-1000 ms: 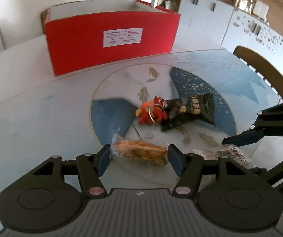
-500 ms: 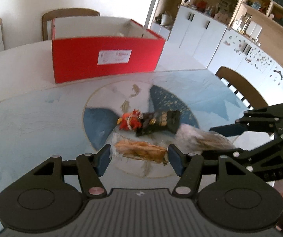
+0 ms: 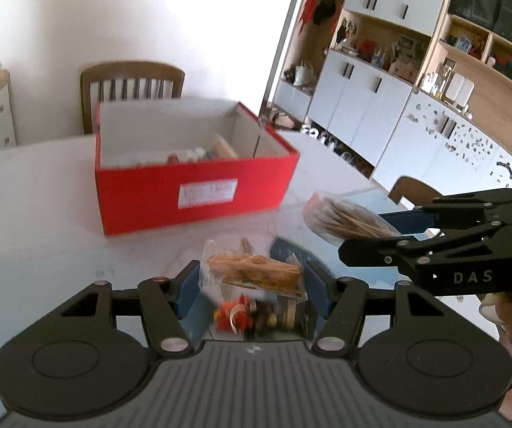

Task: Organize objects
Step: 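Lift the bread snack and cotton-swab bag toward the red box with both grippers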

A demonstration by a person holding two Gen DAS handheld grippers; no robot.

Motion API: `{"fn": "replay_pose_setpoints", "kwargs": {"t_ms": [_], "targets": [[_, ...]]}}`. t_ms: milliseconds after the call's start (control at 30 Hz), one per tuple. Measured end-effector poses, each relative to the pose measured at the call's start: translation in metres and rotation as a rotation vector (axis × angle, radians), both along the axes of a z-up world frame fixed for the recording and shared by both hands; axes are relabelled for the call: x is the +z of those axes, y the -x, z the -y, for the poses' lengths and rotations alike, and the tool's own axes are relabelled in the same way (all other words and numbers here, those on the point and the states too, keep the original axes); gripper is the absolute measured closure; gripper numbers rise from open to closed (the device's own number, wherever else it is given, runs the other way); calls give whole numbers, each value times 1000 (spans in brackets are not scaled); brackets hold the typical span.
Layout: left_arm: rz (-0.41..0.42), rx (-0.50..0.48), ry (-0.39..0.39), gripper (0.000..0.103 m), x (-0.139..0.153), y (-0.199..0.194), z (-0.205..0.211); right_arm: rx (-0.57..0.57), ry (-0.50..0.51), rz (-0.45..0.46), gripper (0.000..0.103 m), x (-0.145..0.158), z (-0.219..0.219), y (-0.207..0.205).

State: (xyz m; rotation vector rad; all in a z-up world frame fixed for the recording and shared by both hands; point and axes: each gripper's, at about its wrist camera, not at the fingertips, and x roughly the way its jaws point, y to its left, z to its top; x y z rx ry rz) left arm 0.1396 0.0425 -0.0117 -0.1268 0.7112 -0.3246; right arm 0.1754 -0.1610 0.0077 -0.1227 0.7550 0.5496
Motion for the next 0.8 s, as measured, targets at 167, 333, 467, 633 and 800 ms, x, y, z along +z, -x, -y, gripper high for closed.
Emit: {"fn": "replay_pose_setpoints", "kwargs": {"t_ms": [167,333,467,633,800], "targets": [[56,1,-55,41,17,-25,2,2,32,50,55,12,-9,-27],[66,28,-81,41,26,-57,-4,-8,38,59,55,17,-14,-55],[63,59,-100,41,33,-84,-8,-21,42,58,55,17,-17,-78],[71,68,-153,41,38,-115,-9,-23,53,66,55,18,-24,-104],[71,64,-220,41,40,-144,-4,-27,65,70,55,17,-28,-130]]}}
